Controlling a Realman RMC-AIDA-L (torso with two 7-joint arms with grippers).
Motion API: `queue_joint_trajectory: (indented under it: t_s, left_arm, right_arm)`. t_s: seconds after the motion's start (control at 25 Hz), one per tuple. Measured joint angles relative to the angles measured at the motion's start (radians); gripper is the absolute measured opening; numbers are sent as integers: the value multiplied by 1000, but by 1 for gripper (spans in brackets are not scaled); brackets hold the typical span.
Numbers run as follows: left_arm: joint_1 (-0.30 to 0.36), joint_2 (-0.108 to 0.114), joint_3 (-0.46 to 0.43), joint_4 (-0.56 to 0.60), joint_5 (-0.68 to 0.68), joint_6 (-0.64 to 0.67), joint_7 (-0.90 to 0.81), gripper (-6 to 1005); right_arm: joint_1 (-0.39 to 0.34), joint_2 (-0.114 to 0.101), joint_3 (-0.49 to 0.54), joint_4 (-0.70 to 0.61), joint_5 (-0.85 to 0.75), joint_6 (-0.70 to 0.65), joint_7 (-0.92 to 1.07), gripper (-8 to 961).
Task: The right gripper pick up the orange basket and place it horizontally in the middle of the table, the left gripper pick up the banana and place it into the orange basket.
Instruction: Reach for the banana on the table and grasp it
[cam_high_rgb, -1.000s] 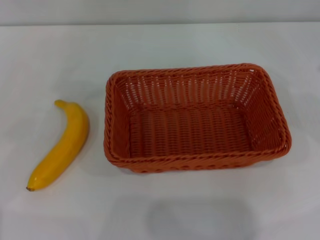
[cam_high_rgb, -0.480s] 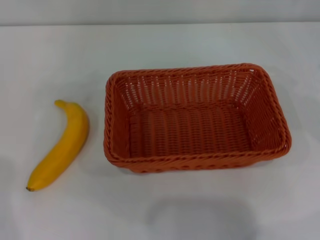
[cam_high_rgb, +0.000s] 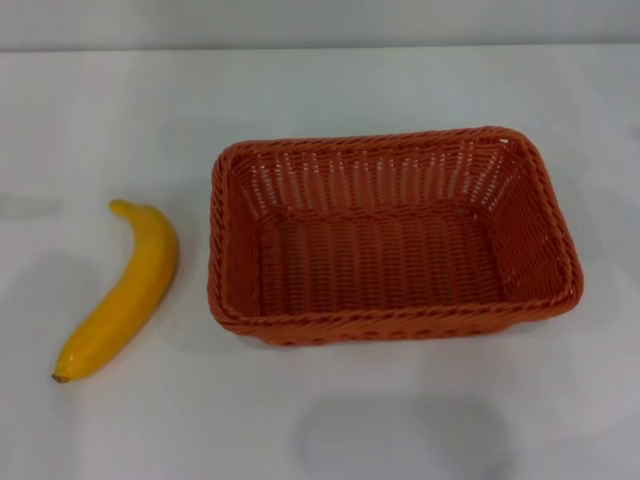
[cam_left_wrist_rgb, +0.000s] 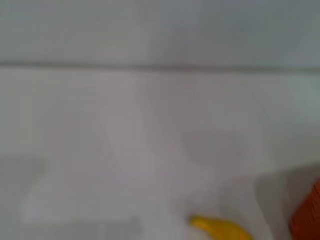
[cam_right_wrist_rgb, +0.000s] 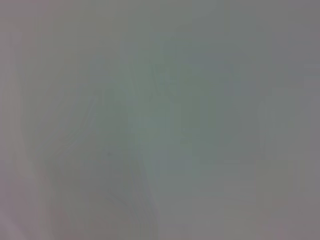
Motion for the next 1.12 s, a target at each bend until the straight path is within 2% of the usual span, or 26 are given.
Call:
queue_joint_trajectory:
  t_s: [0.08, 0.24, 0.6, 0.68, 0.84, 1.12]
  left_arm:
    - [-33, -18, 0, 54, 70, -43, -4, 885]
    - [-94, -81, -1, 159, 191, -156, -30, 885]
    - [-160, -181, -3, 379, 269, -316, -146, 885]
    - [-168, -195, -3, 429, 307, -345, -174, 885]
    - [-181, -203, -3, 507, 357, -358, -223, 885]
    - [-201, -236, -3, 531, 431, -369, -282, 884]
  right_arm:
    - [-3, 2, 0, 0, 2, 0, -9, 455]
    - [-10, 11, 5, 1, 3, -6, -24, 455]
    - [-20, 33, 8, -6, 7, -10, -59, 455]
    - [-20, 34, 10, -6, 8, -9, -68, 453]
    - [-21, 35, 11, -7, 9, -8, -77, 450]
    - [-21, 36, 8, -9, 9, -9, -99, 447]
